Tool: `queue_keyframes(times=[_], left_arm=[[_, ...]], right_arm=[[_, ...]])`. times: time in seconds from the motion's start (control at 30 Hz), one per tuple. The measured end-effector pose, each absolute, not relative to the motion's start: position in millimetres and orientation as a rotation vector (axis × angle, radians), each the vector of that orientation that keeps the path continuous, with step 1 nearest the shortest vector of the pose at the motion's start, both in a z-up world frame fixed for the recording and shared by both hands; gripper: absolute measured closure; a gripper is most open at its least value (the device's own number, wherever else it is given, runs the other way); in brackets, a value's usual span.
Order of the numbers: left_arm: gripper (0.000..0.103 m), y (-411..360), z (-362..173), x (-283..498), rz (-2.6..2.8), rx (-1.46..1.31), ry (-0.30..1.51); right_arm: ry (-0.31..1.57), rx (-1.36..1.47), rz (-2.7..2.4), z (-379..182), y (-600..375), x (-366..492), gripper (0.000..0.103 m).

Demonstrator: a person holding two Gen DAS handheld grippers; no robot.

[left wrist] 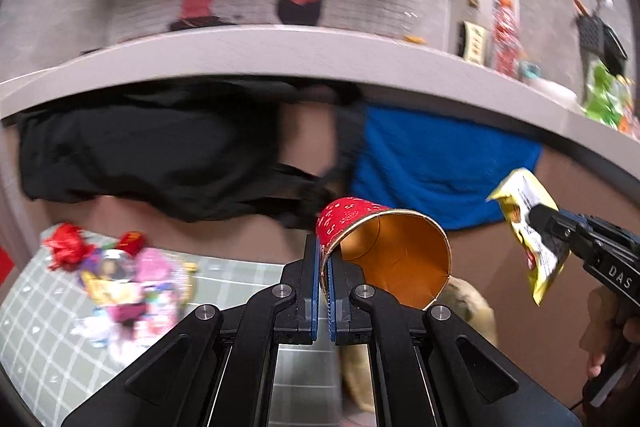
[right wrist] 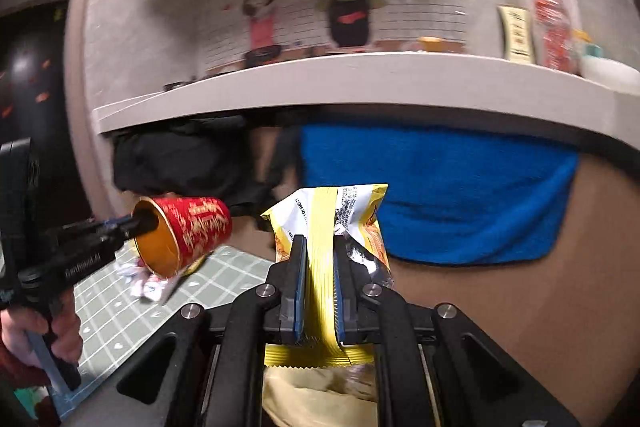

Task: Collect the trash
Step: 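Carry both items over the bin and open both tools to drop them, then return to the table and grasp the red plastic bag with the left tool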

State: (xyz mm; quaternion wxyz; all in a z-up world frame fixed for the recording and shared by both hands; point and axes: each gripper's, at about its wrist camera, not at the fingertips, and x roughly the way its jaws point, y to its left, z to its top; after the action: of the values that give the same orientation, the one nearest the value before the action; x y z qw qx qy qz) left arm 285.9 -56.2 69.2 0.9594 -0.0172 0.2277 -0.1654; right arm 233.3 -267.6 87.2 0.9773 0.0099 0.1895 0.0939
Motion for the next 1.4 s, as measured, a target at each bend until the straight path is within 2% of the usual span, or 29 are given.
queue_keyframes(times=[0.5, 0.57, 0.6, 0.63, 0.67, 0.73, 0.93, 1.13, 1.4], left_arm=[[0.100, -120.6, 16.4, 337.0, -0.499, -0.085, 0.678], [0.097, -122.3, 11.0, 344.6, -0.537, -0.111, 0.696], [0.087, -123.8, 6.4, 350.8, -0.574, -0.119, 0.707], [0.066, -126.0, 2.2, 356.5, -0.594, -0.110, 0.727], [0.059, -127.5, -4.5, 364.4, -0.597, -0.099, 0.769], [0.056, -120.6, -12.0, 370.9, -0.581, -0.121, 0.804], [0.056, -79.6, -13.1, 377.6, -0.485, -0.166, 0.803], [0.056, -15.7, 4.0, 366.3, -0.373, -0.172, 0.684], [0.056, 130.6, 14.1, 375.9, -0.192, -0.269, 0.597]], right_arm=[[0.474, 0.128, 0.075, 43.6, -327.9, 252.7, 0.092], [0.480, 0.142, 0.086, 40.0, -328.8, 257.7, 0.086], [0.476, 0.152, 0.105, 36.9, -330.3, 260.5, 0.085], [0.483, 0.157, 0.125, 32.0, -331.5, 266.1, 0.078], [0.507, 0.161, 0.136, 27.3, -332.1, 272.0, 0.068], [0.579, 0.198, 0.134, 11.5, -335.8, 285.1, 0.067], [0.575, 0.115, 0.029, 6.2, -323.0, 277.6, 0.067], [0.543, 0.103, 0.056, 30.0, -293.7, 275.9, 0.068], [0.467, 0.055, 0.200, 60.2, -201.0, 284.1, 0.068]])
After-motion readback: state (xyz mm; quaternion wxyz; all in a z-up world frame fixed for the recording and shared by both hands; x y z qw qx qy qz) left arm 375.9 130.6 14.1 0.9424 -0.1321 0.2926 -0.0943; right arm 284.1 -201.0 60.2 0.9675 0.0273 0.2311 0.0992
